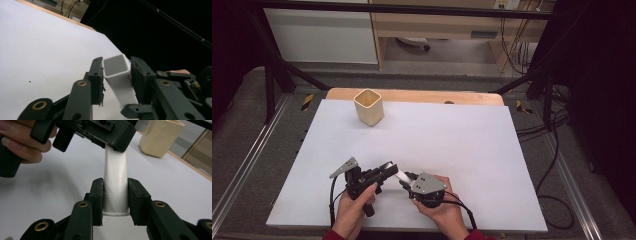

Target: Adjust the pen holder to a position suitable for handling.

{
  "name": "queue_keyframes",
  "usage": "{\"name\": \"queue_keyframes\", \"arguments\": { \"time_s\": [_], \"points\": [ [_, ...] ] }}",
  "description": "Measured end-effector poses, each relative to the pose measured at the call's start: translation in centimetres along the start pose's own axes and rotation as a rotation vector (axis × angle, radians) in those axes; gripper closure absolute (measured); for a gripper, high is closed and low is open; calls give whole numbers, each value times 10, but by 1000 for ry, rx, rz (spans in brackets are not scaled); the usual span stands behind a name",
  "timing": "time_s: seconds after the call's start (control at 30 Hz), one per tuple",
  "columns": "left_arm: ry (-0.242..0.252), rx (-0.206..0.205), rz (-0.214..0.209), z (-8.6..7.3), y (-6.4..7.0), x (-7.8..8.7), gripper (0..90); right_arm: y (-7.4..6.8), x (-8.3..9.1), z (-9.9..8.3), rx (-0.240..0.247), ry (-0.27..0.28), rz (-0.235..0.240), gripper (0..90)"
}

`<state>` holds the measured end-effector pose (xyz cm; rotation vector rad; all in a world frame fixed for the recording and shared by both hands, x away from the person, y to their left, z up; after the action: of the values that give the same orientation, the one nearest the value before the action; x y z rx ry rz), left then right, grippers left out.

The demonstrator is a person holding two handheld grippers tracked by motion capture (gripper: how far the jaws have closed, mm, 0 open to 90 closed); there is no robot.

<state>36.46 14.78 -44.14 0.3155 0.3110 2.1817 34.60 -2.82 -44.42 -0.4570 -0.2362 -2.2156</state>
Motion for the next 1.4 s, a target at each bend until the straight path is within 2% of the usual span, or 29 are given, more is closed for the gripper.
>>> {"name": "queue_keyframes", "arguments": {
  "time_s": [0.3,0.37,0.47,0.67,0.83,0.9,1.1,1.17,1.23,1.4],
  "points": [
    [-1,2,-14,0,4,-1,689,0,-3,-4,-3,-22,-7,672],
    [1,-7,-10,0,6,-2,696,0,-4,-5,-4,-26,-7,670],
    [-3,-45,7,0,8,-2,705,0,-5,-6,-26,-33,15,651],
    [-12,-66,43,2,3,2,707,-1,-8,-7,-58,-51,35,540],
    [-11,-94,73,5,1,5,707,-1,-11,-11,-72,-83,28,439],
    [-15,-110,82,6,1,6,708,0,-12,-12,-97,-106,22,372],
    [-20,-154,111,9,1,8,708,10,-14,-16,-177,-152,2,207],
    [-20,-159,119,10,0,9,708,14,-15,-19,-205,-189,4,166],
    [-20,-162,124,11,-1,9,708,17,-15,-21,-208,-206,7,111],
    [-26,-192,142,13,-2,12,708,29,-5,-19,-239,-189,-6,48]
  ]
}}
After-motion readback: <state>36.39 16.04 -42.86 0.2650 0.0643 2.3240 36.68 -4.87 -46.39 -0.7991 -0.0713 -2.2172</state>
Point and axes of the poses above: each handheld gripper's, and its own axes: x roughly backward along the jaws, z roughly out of its top, y roughly to its right, the point moved 4 cm from there along -x, roughly forward along the jaws, and after that the axes turned 15 degrees about -x, right-handed, at the moved point
